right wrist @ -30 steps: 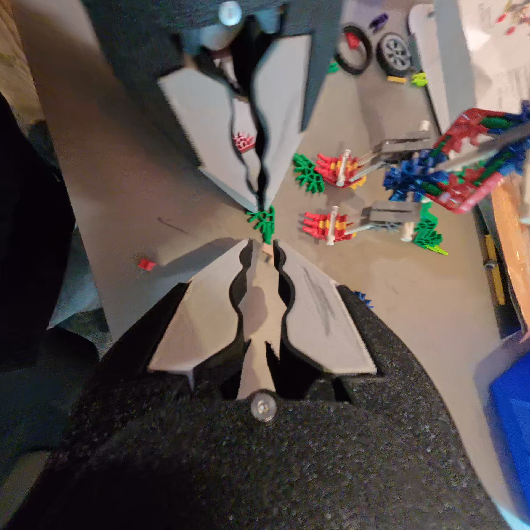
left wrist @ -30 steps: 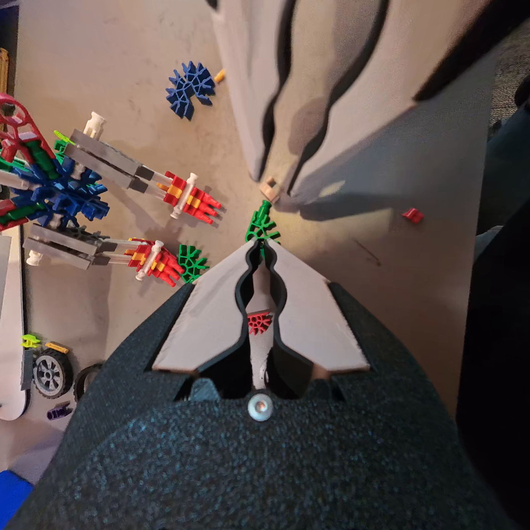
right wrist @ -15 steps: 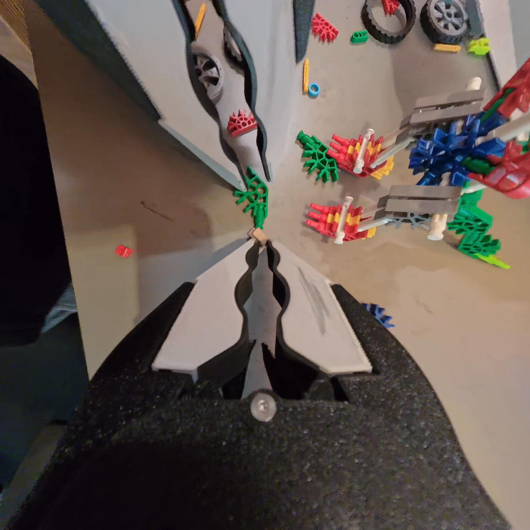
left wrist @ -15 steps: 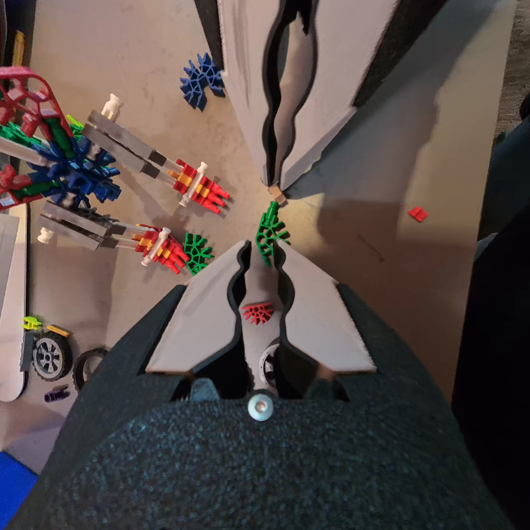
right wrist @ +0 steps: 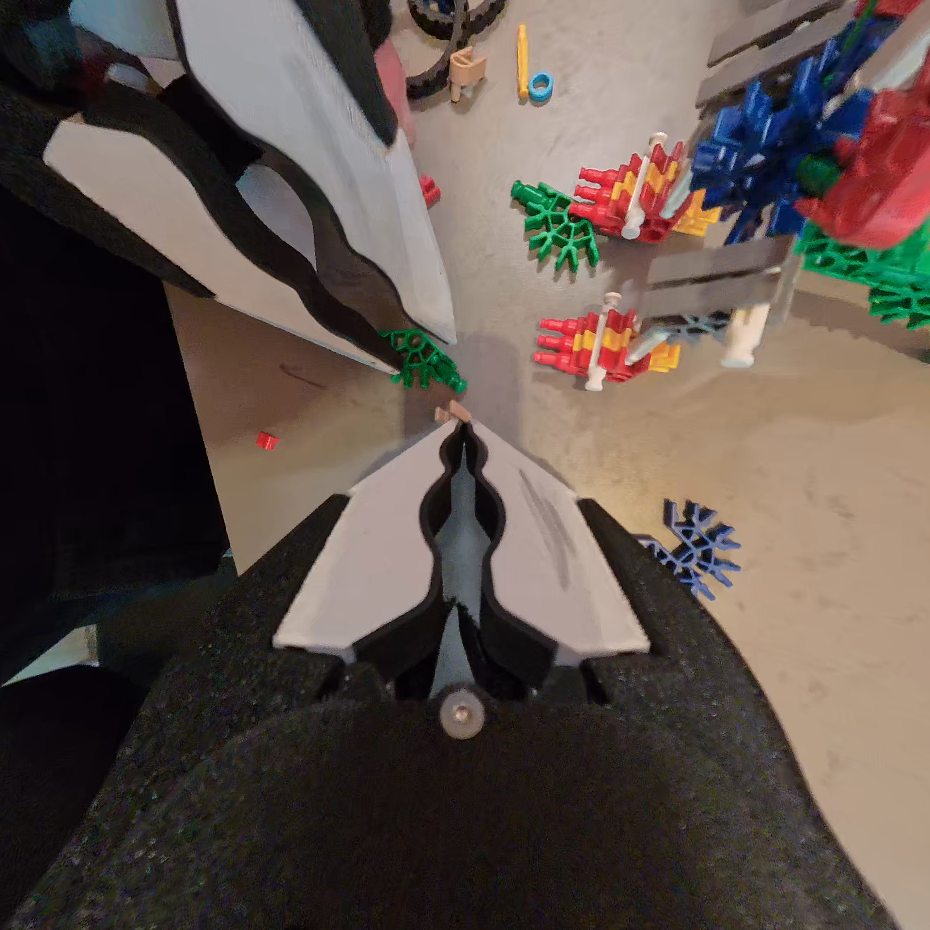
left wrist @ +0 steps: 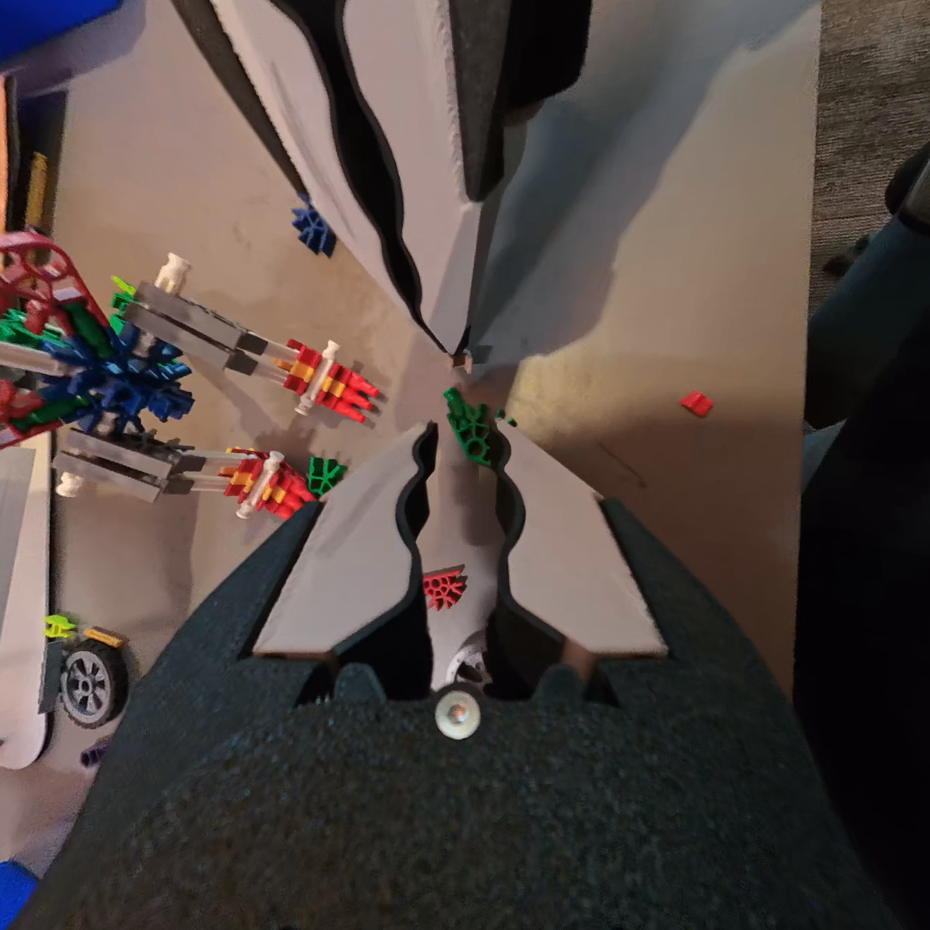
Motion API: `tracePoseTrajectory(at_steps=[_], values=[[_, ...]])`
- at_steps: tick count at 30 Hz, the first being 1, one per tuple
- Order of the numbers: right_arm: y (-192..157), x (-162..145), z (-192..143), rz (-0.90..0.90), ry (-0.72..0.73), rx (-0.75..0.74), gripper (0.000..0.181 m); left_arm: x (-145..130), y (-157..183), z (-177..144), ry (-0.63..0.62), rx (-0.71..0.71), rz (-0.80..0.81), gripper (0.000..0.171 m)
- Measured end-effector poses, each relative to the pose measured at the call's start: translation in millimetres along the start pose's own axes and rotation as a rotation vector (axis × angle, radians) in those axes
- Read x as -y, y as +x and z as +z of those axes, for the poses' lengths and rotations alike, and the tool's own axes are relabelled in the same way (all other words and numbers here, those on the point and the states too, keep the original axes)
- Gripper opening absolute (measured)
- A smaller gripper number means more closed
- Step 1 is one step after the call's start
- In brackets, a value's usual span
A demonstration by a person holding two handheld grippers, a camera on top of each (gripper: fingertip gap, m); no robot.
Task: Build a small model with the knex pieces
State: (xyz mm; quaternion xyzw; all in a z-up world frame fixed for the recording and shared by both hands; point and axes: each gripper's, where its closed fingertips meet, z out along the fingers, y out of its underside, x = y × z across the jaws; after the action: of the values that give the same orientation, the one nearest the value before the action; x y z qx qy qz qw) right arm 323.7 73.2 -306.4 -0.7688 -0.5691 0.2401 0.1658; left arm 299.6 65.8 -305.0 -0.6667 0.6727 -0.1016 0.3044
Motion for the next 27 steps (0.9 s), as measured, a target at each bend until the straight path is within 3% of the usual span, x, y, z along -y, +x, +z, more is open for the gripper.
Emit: tracePoseTrajectory(at_steps=[12, 17, 22, 27], values=[[4.1, 7.7, 9.9, 0.014, -0.104, 0.021, 0.000, -2.1, 5.2, 1.9, 0.002, -0.032, -0.025, 0.005], [0.8, 4.2, 7.7, 0.048, -0.076, 0.031, 0.000, -4.1, 5.3, 1.3, 0.003, -0.038, -0.025, 0.005], [-0.1, 2.1, 7.0, 0.111, -0.016, 0.016, 0.015, -9.6, 2.4, -1.2, -0.009, -0.049, -0.036, 0.005], [-2.3, 3.9, 9.6, 0.152, 0.031, -0.009, 0.013, -11.4, 1.7, -2.3, -0.012, -0.049, -0.022, 0.005]])
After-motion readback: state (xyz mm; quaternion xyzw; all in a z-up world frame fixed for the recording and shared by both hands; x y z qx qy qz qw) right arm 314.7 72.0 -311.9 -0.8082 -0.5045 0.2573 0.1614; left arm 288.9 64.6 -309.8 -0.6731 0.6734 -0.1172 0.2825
